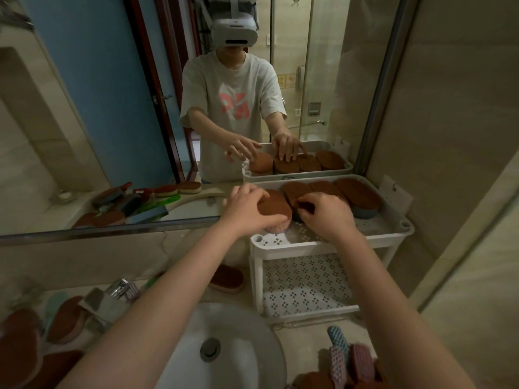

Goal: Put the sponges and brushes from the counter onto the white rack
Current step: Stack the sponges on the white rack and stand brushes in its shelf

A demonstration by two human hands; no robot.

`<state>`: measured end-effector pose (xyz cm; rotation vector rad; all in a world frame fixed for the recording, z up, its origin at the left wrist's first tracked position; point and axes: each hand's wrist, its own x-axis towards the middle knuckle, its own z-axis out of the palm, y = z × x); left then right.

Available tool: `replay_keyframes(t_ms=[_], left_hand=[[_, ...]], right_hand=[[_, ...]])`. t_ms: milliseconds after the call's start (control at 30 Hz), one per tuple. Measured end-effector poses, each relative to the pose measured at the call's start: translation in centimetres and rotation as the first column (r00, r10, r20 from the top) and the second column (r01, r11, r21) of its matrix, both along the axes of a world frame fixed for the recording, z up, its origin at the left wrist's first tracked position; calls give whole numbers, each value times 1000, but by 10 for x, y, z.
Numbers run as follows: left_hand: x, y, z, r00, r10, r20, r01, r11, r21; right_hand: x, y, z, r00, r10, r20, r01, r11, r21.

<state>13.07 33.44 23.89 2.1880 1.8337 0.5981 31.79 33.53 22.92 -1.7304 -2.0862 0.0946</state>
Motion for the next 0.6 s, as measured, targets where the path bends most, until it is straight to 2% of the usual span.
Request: replay_keyframes(t_ms=[100,300,600], left_hand=[[1,-4,-1,994,-75,-85,66,992,-103],[6,9,-1,995,-14,-96,14,1000,1],[8,9,4,996,-23,-92,14,995,-100]], right_hand=[[0,-1,1,1000,8,9,-8,1000,8],[-1,-2,1,1000,12,1,-12,1000,15],[0,1,0,998,48,47,-50,998,33]])
